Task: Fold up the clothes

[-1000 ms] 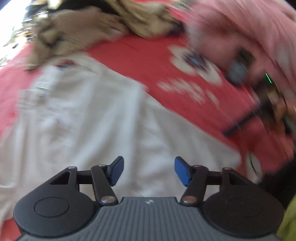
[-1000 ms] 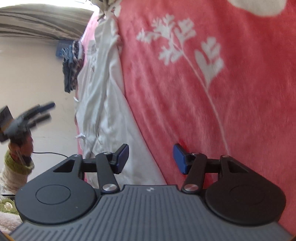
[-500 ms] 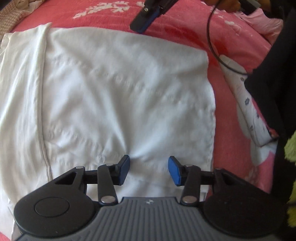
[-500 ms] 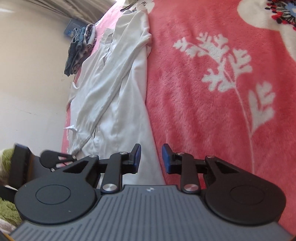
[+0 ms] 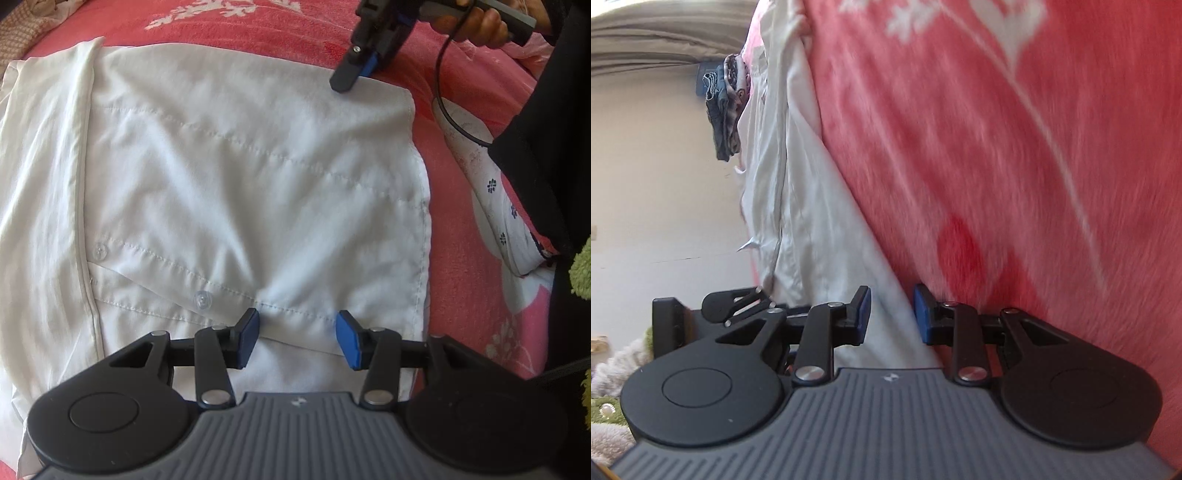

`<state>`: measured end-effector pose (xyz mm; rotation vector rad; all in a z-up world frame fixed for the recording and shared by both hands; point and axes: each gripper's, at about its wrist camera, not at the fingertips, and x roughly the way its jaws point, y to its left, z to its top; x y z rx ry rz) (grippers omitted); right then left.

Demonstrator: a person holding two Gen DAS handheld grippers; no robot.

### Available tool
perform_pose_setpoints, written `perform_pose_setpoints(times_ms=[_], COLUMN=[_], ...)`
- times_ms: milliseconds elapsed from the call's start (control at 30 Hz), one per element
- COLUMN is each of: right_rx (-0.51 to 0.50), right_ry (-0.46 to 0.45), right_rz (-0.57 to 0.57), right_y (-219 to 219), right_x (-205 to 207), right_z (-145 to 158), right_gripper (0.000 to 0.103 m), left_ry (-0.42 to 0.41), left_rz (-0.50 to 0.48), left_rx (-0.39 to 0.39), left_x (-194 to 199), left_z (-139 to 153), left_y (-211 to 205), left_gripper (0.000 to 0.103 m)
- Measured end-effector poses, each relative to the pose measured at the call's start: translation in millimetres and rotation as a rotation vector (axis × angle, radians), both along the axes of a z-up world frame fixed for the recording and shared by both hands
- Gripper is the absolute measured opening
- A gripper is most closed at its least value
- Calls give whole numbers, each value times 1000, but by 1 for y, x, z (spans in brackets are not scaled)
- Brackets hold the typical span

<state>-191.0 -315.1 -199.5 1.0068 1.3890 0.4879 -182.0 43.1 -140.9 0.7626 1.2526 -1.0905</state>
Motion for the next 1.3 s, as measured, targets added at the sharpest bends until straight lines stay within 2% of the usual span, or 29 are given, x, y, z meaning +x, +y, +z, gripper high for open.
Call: perform_pose_setpoints(times_ms=[100, 133, 167, 233, 333, 467, 500, 567, 633, 700, 800, 867, 967, 1100, 1133, 1200, 1300], right_rx=[-28, -66, -84, -120, -237, -280, -295, -317, -352, -387, -449, -480, -519, -595, -605, -636, -647], right_ry=[-19, -51, -87, -159, -194, -147, -162, -234, -332, -431, -580, -661, -755, -836, -847, -842, -820], right_rz=[44, 72, 88, 119, 162, 162, 155, 129, 149, 169, 299, 413, 597, 826, 864, 896, 869], right_y=[8, 10, 11, 13, 14, 8, 4, -6, -8, -10, 13, 38, 83, 147, 161, 181, 203], right_x=[-1, -1, -4, -10, -19, -24, -24, -21, -10, 1, 24, 39, 59, 77, 80, 89, 99], right_z=[6, 15, 24, 42, 55, 46, 47, 60, 79, 98, 124, 137, 150, 159, 159, 157, 147], right_gripper=[19, 5, 3, 2, 2, 6, 6, 6, 6, 6, 7, 8, 8, 11, 12, 14, 14], left_ry=[-5, -5, -4, -2, 0, 13, 16, 27, 51, 76, 55, -3, -150, -327, -344, -317, -264], left_rz=[-1, 0, 3, 8, 5, 11, 14, 48, 92, 127, 168, 231, 339, 478, 516, 570, 611], left_rx=[5, 7, 10, 14, 18, 17, 16, 5, -16, -43, -58, -64, -77, -97, -100, -104, -40], left_x=[0, 1, 1, 3, 5, 10, 12, 14, 15, 12, 8, 7, 14, 53, 59, 72, 76], left_z=[2, 2, 3, 4, 6, 11, 12, 19, 34, 52, 76, 90, 103, 88, 82, 67, 36], left_y=[4, 5, 6, 9, 12, 19, 22, 29, 43, 59, 76, 94, 111, 112, 109, 112, 127], left_gripper=[47, 47, 47, 47, 47, 47, 47, 47, 47, 53, 57, 58, 58, 58, 58, 58, 54])
